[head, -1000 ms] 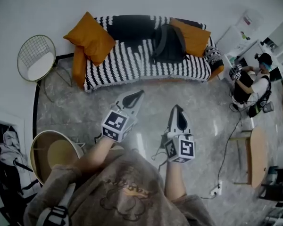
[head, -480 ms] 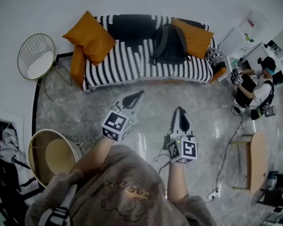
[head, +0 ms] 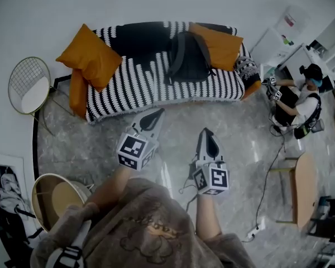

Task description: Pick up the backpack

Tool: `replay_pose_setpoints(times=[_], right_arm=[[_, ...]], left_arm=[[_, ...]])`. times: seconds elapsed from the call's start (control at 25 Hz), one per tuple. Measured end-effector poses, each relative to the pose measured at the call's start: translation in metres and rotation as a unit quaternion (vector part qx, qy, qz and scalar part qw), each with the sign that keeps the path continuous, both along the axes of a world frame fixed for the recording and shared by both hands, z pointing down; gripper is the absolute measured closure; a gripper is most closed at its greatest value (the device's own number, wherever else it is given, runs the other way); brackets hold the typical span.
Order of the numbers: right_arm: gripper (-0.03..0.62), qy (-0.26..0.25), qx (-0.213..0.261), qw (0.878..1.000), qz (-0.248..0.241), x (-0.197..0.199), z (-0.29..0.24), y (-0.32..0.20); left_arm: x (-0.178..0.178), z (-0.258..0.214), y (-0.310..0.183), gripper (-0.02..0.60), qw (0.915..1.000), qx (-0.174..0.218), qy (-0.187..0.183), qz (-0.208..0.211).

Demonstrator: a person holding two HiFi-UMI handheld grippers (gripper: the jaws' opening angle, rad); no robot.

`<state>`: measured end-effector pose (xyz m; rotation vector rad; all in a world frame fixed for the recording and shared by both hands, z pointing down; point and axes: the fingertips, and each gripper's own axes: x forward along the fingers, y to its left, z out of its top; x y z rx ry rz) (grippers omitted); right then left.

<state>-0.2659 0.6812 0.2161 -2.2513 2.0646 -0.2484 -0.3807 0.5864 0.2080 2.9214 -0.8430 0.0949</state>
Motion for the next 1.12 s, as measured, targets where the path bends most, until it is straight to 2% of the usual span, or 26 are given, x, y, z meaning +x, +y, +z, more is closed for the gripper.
replay_pose_setpoints(times=[0.4,0.72,1.12], right_arm=[[0.589,-0.015,-0.008,1.0,0.003,0.062,0.005,-0.091],[0.589,-0.019,-0.012,1.0,0.016,0.103,0.002,-0.16],[0.589,-0.024,-0.01,0.999,0.048,0.148,0.004,-0.222]], left_arm=[[0.068,-0.002,-0.092,0.581,0.9999,-0.003,-0.005,0.01],[0.111,-0.006,-0.166,0.581,0.9997,-0.007,-0.008,0.02],[0.153,0.002,-0.231,0.581,0.9987,-0.008,-0.016,0.049]])
